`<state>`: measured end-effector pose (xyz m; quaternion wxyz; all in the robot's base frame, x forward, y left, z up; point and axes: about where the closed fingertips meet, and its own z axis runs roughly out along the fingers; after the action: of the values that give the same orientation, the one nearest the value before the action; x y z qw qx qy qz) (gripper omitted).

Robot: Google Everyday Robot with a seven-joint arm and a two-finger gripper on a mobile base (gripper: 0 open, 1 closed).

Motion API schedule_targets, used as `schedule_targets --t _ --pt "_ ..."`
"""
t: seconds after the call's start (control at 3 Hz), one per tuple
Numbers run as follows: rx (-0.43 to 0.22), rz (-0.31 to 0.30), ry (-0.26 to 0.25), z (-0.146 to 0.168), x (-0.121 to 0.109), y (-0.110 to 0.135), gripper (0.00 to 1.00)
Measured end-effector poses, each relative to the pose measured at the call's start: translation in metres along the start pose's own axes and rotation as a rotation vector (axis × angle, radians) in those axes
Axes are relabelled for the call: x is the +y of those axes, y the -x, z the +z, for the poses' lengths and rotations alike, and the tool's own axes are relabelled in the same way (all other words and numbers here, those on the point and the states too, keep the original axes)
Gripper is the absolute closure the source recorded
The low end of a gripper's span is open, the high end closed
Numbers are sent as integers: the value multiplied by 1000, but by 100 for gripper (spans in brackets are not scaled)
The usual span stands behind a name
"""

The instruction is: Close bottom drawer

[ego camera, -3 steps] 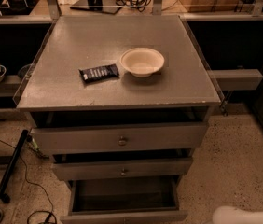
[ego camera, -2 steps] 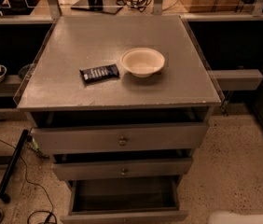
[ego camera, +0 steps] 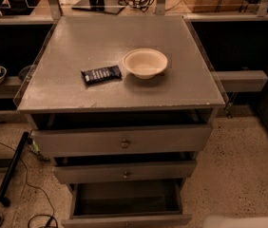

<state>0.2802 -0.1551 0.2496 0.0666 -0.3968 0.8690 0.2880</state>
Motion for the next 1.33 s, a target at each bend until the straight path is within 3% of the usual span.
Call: schedule_targets --t 0.67,1.0,1.33 --pt "0 21 18 14 0 -4 100" --pt "-38 44 29 34 -7 6 100" --pt "-94 40 15 39 -26 37 100"
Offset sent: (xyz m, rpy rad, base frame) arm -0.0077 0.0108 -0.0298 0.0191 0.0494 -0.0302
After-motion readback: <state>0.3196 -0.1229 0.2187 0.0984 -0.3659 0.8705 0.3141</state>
